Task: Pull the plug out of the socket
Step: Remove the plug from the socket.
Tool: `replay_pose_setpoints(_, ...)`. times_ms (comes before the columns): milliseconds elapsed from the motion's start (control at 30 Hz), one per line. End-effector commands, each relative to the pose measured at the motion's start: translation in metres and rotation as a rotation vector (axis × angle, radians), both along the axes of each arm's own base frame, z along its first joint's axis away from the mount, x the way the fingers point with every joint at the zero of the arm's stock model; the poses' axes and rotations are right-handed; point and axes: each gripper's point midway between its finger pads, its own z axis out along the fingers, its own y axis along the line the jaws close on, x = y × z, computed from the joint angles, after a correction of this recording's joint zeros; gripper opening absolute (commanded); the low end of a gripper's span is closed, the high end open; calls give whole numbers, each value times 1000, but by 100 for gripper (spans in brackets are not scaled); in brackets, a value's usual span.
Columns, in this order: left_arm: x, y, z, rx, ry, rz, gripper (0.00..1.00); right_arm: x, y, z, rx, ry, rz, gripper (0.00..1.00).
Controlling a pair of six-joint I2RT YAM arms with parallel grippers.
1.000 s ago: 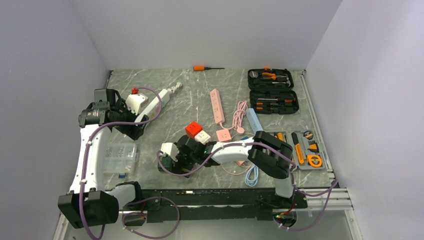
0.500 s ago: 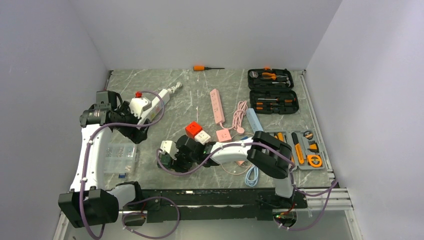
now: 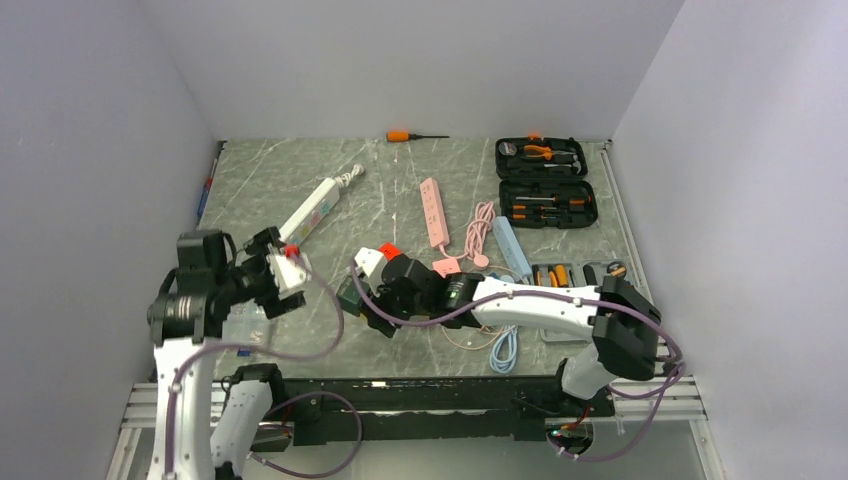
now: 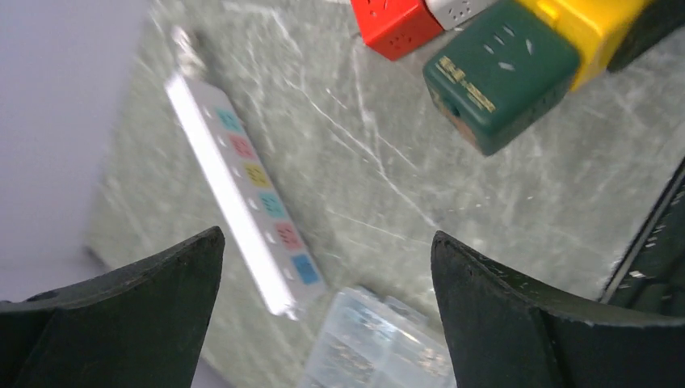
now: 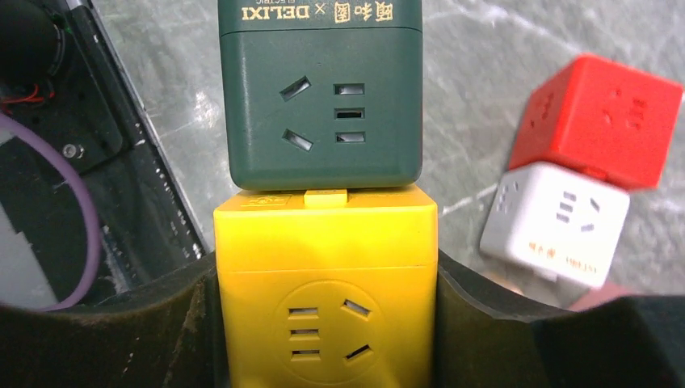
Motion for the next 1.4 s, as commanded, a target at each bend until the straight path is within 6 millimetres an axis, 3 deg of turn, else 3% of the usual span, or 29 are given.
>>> replay_pose_setpoints(0, -12, -23, 27, 125, -350, -287, 99, -7, -18, 42, 31, 100, -128, 0)
replay_pose_setpoints(267, -44, -59, 34, 90, -536, -547, 99, -43, -61, 72, -20, 343, -228, 0)
replay_pose_setpoints(367, -56, -71, 34, 35, -603, -612, 99, -43, -72, 88, -24, 334, -236, 0)
replay_pose_setpoints(433, -62, -78, 35, -24, -620, -627, 99, -32, -73, 97, -10, 291, -256, 0)
replay_pose_setpoints(633, -82, -90, 34, -68, -708, -735, 99, -7, -30, 114, 115, 242, -205, 0)
replay_pose_setpoints(867, -72, -92, 19, -16, -799, -780, 99, 3, 17, 134, 201, 205, -64, 0)
replay_pose_setpoints(1067, -51, -84, 2, 71, -787, -770, 99, -3, 26, 145, 214, 195, 94, 0)
replay_pose_setpoints(1367, -35, -84, 6, 82, -871, -749, 99, -31, 34, 138, 210, 282, 384, 0)
